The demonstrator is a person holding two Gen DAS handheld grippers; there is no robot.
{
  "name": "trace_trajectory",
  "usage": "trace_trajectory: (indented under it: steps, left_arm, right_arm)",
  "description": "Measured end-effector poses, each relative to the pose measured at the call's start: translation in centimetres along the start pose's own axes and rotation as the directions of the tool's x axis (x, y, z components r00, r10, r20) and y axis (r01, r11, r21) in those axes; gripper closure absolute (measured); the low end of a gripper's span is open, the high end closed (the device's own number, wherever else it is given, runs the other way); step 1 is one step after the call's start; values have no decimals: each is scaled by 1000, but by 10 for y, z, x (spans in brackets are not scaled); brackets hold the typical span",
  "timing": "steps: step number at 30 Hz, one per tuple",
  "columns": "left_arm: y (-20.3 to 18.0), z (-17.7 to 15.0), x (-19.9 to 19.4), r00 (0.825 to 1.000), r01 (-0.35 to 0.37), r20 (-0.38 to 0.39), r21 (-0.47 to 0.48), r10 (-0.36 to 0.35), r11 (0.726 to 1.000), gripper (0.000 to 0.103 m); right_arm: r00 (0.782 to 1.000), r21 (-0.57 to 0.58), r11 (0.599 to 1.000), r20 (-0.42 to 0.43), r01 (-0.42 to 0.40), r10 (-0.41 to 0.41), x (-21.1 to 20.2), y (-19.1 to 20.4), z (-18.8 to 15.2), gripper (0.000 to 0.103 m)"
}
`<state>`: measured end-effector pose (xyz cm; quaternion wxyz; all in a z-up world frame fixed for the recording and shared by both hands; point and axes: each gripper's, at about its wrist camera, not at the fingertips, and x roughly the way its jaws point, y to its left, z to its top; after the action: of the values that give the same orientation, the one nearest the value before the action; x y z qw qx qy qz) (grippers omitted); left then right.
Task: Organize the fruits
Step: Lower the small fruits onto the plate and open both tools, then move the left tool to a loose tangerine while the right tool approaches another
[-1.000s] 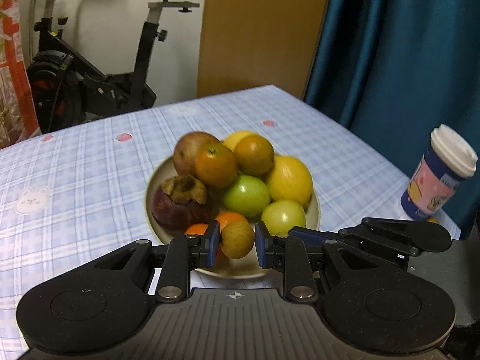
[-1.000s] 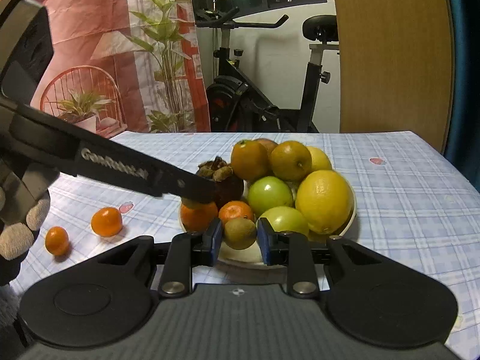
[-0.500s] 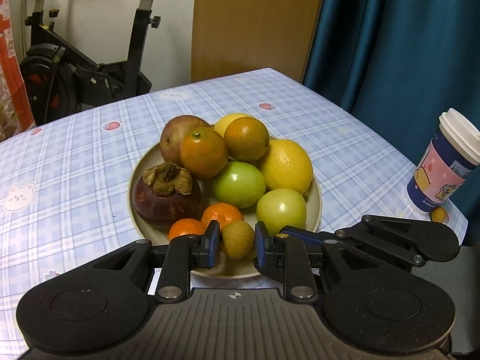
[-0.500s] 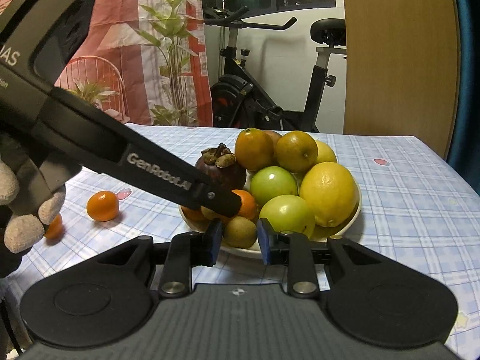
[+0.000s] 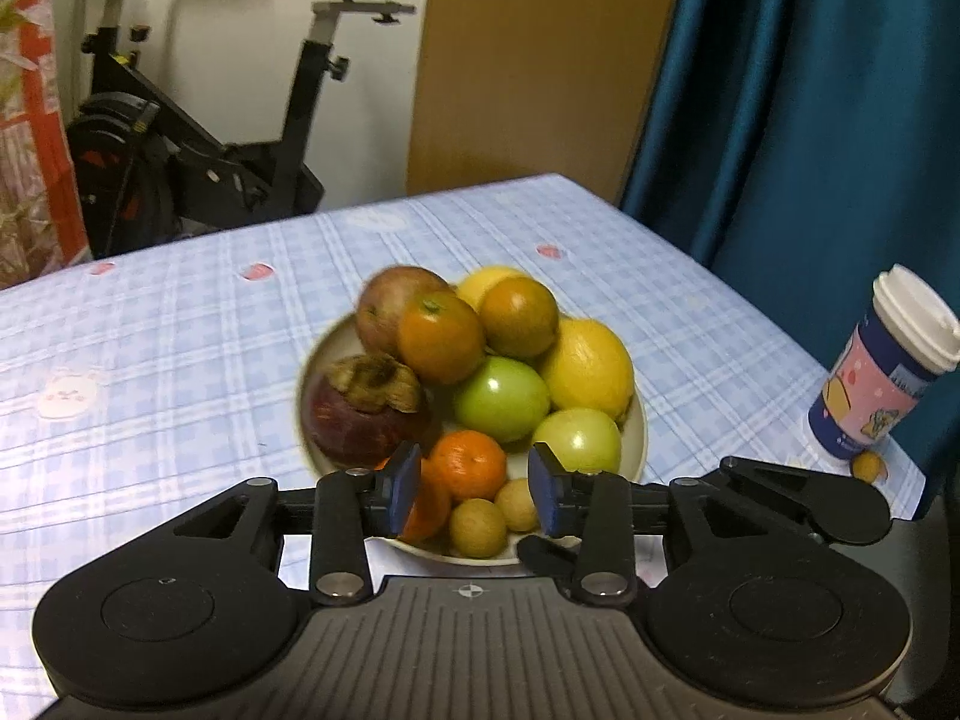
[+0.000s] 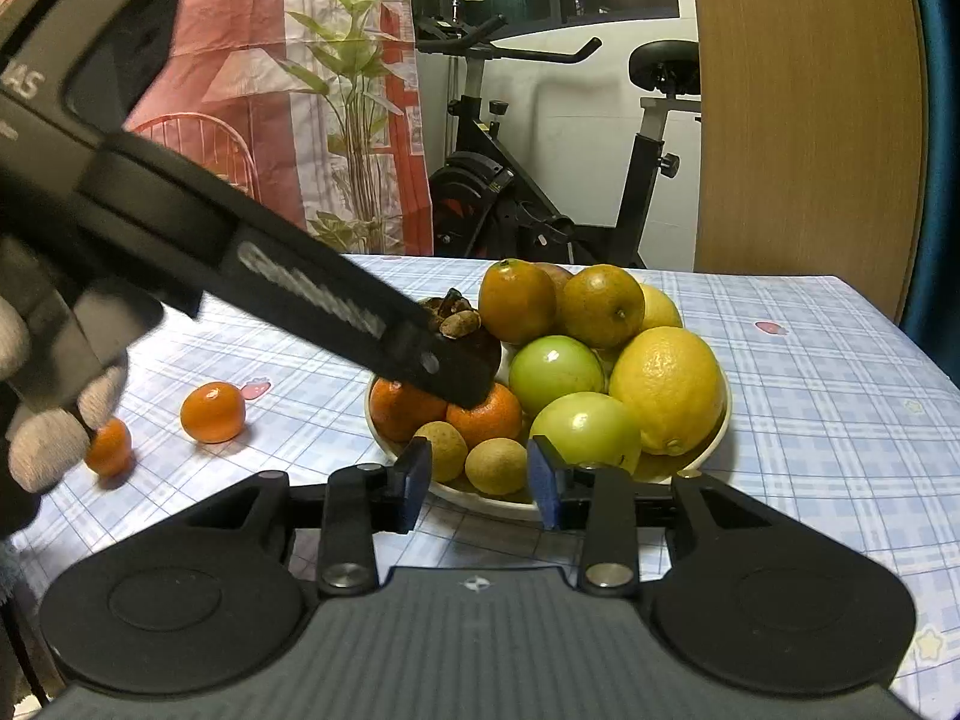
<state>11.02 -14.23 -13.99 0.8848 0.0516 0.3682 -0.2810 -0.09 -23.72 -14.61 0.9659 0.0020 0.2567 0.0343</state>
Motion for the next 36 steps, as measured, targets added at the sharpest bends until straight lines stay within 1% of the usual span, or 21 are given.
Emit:
trace_trajectory:
  steps: [7, 11, 13, 16, 20, 26, 30, 36]
  left_arm:
    - [34, -5, -34, 994, -91, 51, -78, 95, 993, 61]
    - [61, -12, -51, 987, -146, 49, -157, 155, 977, 61]
    - [74, -17, -58, 983, -162, 48, -202, 175, 966, 61]
    - [89, -24, -69, 980, -177, 46, -245, 193, 953, 61]
    - [102, -32, -79, 978, -187, 35, -275, 204, 943, 61]
    - [120, -48, -98, 978, -186, 35, -306, 206, 934, 61]
    - [128, -61, -109, 978, -179, 42, -329, 204, 927, 61]
    - [124, -82, -108, 983, -162, 29, -317, 181, 935, 61]
  right_arm:
    - [1000, 12, 1000, 2, -5, 5, -1, -3, 0, 61]
    - [1000, 23, 1000, -1, -7, 7, -1, -3, 0, 60]
    - [1000, 21, 1000, -4, -4, 4, -2, -2, 0, 60]
    - [1000, 19, 1000, -6, 2, -2, -2, 0, -1, 60]
    - [1000, 14, 1000, -21, 4, -4, -3, 3, -2, 60]
    - [999, 77, 997, -19, 30, -29, -13, 0, 6, 60]
    - [1000, 119, 993, -20, 24, -21, -19, 2, 14, 60]
    - [1000, 110, 994, -28, -11, 14, -12, 22, 20, 60]
